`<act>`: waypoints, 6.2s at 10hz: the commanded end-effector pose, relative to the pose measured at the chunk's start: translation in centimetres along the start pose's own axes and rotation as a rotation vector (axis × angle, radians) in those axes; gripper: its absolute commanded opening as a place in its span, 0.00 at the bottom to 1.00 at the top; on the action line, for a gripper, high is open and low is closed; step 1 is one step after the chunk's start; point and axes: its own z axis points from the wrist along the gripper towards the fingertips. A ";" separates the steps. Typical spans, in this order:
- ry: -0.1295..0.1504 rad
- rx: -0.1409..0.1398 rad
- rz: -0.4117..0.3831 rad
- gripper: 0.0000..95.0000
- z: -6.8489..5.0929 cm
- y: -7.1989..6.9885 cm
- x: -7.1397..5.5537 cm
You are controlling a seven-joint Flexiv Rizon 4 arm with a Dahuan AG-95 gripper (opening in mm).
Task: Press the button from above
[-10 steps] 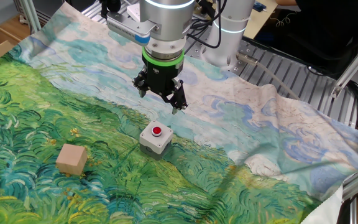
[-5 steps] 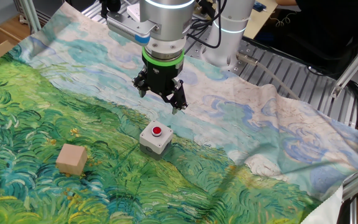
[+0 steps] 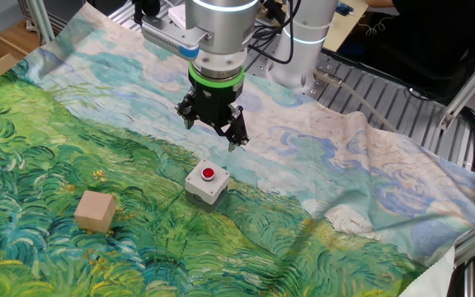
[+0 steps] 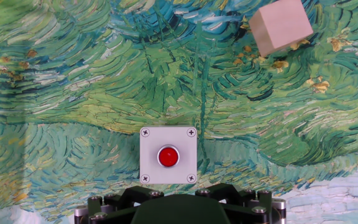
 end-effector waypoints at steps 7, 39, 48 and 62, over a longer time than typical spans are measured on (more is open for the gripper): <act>-0.018 0.022 0.231 0.00 0.0 0.0 0.0; -0.019 0.025 0.309 0.00 1.0 1.8 -0.5; -0.023 0.025 0.324 0.00 2.3 1.5 -1.5; -0.026 0.018 0.315 0.00 4.5 1.1 -0.8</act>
